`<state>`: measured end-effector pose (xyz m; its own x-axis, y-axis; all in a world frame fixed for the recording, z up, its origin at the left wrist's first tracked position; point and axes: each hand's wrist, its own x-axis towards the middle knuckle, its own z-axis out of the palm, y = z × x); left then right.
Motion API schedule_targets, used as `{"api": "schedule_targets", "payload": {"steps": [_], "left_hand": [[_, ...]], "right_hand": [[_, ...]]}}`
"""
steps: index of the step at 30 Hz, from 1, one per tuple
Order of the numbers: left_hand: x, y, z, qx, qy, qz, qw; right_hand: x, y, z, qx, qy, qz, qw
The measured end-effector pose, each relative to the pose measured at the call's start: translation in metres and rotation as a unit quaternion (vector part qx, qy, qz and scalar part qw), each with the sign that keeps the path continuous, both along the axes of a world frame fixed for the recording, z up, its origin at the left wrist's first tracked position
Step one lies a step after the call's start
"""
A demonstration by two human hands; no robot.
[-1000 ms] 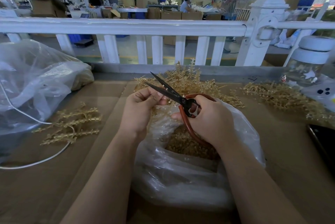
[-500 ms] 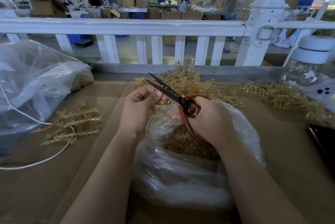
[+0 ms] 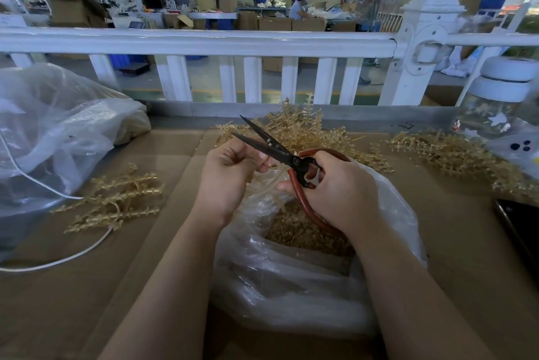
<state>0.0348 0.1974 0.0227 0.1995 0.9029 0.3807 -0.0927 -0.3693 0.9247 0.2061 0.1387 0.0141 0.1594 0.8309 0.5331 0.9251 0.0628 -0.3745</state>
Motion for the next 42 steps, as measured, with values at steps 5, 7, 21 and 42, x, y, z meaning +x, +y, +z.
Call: {"api": "schedule_targets", "payload": {"steps": [5,7,21,42], "left_hand": [[0.0,0.001,-0.002,0.0,-0.002,-0.001,1.0],[0.0,0.001,-0.001,0.0,-0.002,-0.001,1.0],[0.0,0.0,-0.002,-0.017,-0.032,-0.014,0.999],[0.0,-0.001,0.0,-0.175,-0.048,-0.068,0.981]], "right_hand": [[0.001,0.0,0.0,0.0,0.011,0.003,1.0],[0.001,0.0,-0.001,0.002,0.009,0.003,1.0],[0.001,0.0,-0.001,0.012,0.029,0.02,0.999],[0.001,0.001,0.011,-0.053,0.436,0.128,0.889]]}}
